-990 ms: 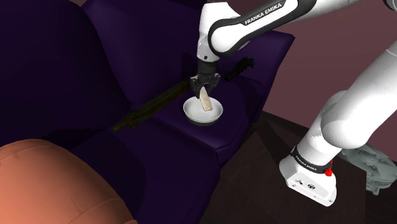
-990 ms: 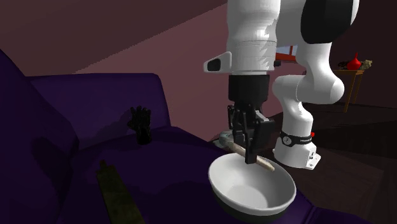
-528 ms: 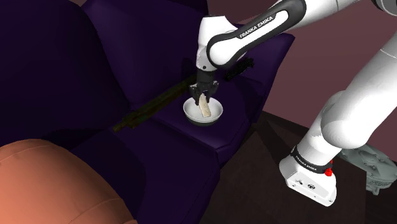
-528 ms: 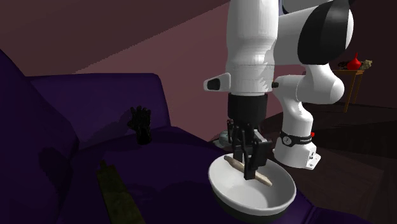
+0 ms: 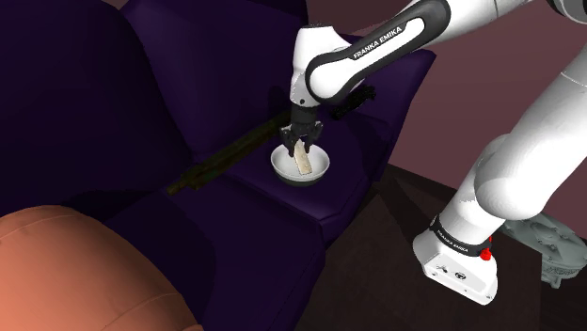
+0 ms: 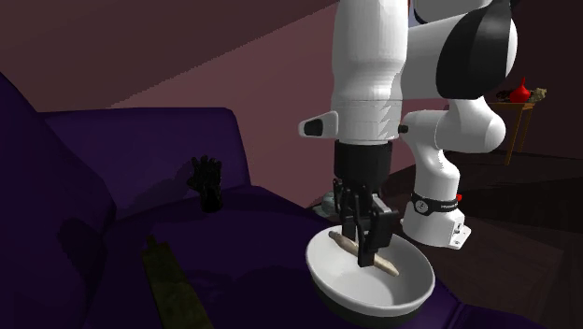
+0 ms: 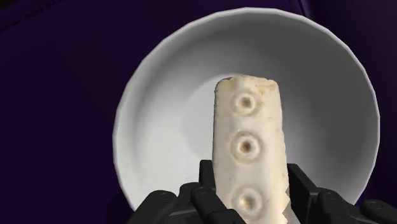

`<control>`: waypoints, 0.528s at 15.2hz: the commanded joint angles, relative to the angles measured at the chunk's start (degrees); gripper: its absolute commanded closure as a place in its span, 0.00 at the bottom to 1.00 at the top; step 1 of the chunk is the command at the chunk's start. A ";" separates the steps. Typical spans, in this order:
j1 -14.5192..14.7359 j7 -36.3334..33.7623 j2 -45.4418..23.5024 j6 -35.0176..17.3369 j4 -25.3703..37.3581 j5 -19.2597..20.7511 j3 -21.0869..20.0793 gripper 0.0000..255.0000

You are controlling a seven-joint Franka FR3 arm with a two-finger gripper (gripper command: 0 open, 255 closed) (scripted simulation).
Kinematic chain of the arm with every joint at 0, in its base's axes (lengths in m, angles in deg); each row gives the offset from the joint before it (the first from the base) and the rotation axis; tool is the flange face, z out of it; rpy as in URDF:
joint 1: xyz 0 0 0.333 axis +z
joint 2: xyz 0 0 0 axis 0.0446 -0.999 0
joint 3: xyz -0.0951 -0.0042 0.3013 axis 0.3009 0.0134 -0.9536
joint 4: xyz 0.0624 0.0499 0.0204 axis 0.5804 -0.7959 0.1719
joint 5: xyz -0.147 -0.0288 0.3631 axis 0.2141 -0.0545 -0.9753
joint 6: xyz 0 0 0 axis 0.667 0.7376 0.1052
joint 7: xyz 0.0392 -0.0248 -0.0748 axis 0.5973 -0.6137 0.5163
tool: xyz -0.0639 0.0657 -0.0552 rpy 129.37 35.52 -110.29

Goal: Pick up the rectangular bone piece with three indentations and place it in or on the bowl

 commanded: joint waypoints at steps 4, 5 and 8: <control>0.00 0.00 0.00 -0.01 0.00 0.00 0.00 0.00; 0.00 0.00 0.00 -0.01 0.00 0.00 0.00 0.00; -0.05 0.30 2.32 4.03 1.74 -0.35 0.19 0.00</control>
